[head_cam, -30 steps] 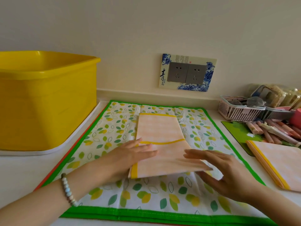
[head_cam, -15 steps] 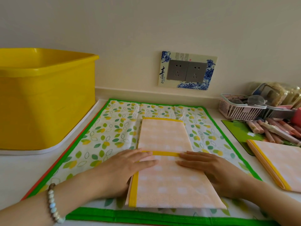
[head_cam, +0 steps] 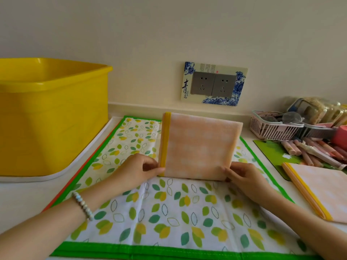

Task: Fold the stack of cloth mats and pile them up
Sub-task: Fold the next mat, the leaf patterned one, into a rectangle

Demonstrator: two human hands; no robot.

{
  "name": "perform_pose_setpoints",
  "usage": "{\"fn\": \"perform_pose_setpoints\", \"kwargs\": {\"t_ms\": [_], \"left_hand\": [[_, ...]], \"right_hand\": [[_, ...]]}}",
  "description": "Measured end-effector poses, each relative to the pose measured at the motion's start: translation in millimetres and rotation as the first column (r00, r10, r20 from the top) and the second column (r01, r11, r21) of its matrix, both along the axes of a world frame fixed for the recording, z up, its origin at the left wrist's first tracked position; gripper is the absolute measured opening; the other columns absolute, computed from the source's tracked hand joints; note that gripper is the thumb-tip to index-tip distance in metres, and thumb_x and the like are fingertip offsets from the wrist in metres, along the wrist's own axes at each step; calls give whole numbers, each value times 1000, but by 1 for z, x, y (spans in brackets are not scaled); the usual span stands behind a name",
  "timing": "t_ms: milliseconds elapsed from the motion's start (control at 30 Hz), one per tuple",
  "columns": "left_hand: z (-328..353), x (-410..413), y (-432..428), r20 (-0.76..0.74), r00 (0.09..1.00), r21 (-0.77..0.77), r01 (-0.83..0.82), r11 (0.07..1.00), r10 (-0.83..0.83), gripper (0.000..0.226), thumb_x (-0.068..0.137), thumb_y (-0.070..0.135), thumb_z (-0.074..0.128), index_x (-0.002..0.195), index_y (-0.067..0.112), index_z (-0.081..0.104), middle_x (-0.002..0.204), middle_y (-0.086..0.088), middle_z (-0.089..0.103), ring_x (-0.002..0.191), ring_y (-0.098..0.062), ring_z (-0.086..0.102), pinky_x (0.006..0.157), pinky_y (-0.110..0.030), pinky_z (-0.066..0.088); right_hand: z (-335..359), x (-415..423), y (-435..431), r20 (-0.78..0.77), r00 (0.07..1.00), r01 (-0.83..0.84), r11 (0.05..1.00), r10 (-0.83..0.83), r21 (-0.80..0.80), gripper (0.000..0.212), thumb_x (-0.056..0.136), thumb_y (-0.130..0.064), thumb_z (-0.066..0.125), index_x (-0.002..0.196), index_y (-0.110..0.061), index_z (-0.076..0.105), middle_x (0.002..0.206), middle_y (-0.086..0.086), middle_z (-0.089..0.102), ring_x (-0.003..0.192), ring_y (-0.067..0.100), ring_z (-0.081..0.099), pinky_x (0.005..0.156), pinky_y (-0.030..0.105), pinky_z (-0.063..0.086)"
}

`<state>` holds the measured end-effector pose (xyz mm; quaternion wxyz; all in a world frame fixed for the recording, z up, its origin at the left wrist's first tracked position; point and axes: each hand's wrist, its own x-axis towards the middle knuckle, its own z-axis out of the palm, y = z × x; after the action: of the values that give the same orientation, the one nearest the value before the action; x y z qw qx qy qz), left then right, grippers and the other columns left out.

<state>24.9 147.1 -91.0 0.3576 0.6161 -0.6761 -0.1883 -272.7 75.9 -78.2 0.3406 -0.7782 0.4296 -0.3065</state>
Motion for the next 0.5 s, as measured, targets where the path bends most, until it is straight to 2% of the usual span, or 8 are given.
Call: {"fn": "perform_pose_setpoints", "kwargs": {"t_ms": [133, 267, 333, 433, 500], "left_hand": [[-2, -1, -8, -40, 998, 0, -52, 999, 52, 12, 80, 30, 73, 69, 27, 70, 66, 11, 69, 62, 3, 61, 62, -10, 46], [0, -3, -16, 12, 995, 71, -100, 992, 99, 13, 81, 31, 73, 71, 24, 68, 70, 6, 70, 63, -1, 60, 61, -12, 46], [7, -6, -19, 84, 990, 152, -123, 981, 111, 15, 82, 31, 71, 71, 24, 65, 72, 4, 69, 65, -5, 59, 62, -15, 45], [19, -10, -26, 248, 965, 278, -155, 948, 85, 21, 86, 32, 66, 76, 14, 60, 69, 2, 59, 61, -9, 51, 54, -17, 36], [27, -18, -29, 345, 935, 321, -192, 927, 74, 26, 86, 34, 63, 93, 11, 52, 75, -2, 52, 61, -12, 45, 50, -19, 30]], "right_hand": [[-2, 7, -12, 47, 996, 74, 993, -78, 89, 17, 82, -36, 65, 97, -28, 62, 73, -12, 73, 63, 3, 68, 53, 8, 46], [0, 15, -23, 54, 980, 182, 968, -194, 170, 23, 78, -33, 72, 95, -27, 58, 69, -5, 73, 50, 6, 65, 44, 12, 45], [3, 18, -27, 32, 976, 204, 955, -216, 216, 27, 76, -31, 75, 95, -22, 58, 73, 1, 72, 46, 8, 62, 43, 16, 47], [9, 22, -32, -36, 976, 214, 938, -213, 274, 33, 74, -30, 77, 99, -18, 58, 79, 1, 69, 48, 12, 61, 45, 19, 50], [11, 24, -36, -71, 976, 218, 932, -207, 290, 35, 74, -30, 78, 100, -19, 57, 82, 0, 67, 51, 14, 62, 50, 22, 53]]}}
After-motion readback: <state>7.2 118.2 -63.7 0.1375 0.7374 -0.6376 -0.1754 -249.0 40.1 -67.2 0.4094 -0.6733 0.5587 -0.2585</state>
